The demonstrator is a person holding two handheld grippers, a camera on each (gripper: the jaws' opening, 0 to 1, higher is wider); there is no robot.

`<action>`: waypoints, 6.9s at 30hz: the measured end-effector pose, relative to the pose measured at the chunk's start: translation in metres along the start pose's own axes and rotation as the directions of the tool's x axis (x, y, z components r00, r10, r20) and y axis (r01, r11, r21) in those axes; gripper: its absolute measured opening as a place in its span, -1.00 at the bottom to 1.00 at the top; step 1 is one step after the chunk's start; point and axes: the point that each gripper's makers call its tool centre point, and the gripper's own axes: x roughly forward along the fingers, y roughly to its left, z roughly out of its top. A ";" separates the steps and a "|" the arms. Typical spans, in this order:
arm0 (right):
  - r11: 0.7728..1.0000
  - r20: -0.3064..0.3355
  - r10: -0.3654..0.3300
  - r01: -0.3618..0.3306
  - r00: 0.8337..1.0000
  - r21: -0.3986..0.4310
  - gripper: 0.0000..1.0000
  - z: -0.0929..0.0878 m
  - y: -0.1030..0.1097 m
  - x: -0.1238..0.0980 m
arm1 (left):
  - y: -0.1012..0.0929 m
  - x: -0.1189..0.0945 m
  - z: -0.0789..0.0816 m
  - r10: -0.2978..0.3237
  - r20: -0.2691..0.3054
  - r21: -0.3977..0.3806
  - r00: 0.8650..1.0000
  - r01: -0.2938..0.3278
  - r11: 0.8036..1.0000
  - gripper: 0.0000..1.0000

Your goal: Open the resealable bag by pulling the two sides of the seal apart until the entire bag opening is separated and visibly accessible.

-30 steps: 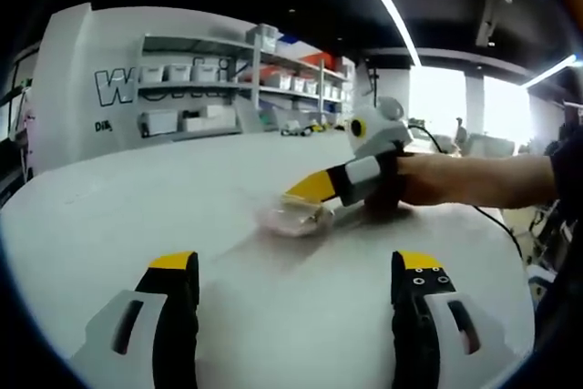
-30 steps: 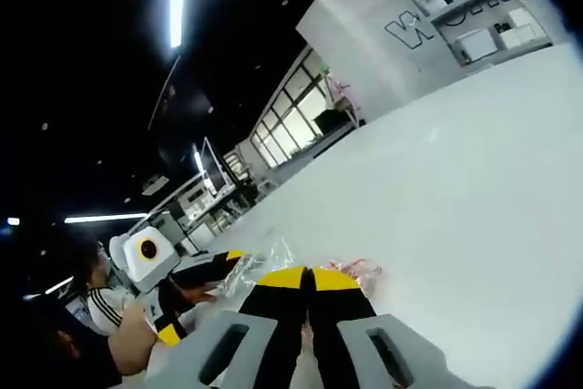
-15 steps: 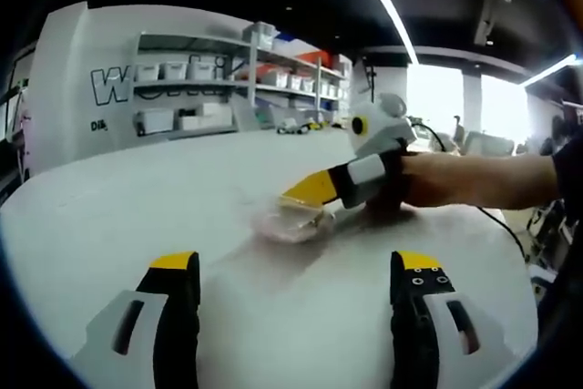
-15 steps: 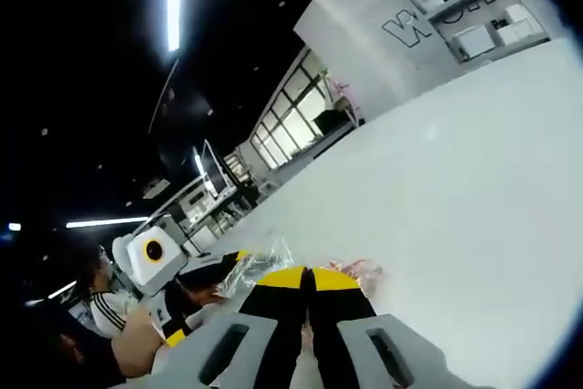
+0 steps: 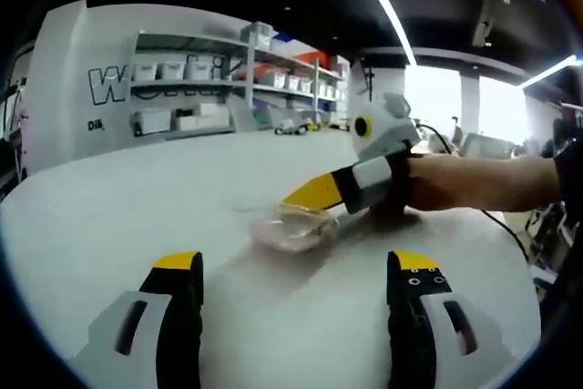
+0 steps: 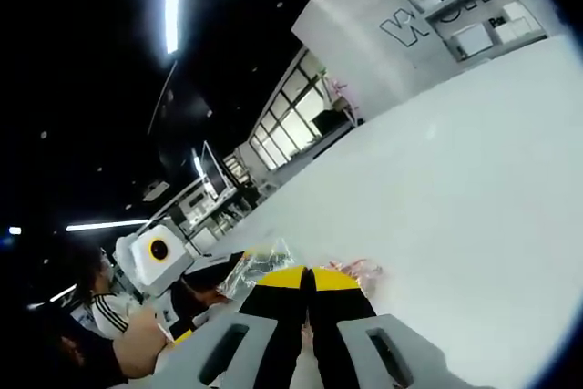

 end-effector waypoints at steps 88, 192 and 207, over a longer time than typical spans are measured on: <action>0.986 0.026 0.011 -0.015 1.000 0.166 -0.68 -0.008 0.015 -0.018 | -0.013 0.011 0.024 -0.061 0.118 0.162 0.991 0.042 0.986 -0.29; 0.999 -0.133 0.023 -0.028 0.991 -0.036 -0.85 0.013 0.069 -0.009 | -0.027 0.008 0.028 -0.049 0.103 0.363 0.993 0.008 0.932 -0.32; 0.999 -0.127 0.030 -0.031 0.991 -0.008 -1.00 0.012 0.071 -0.013 | -0.028 0.009 0.028 -0.052 0.101 0.376 0.993 0.010 0.927 -0.32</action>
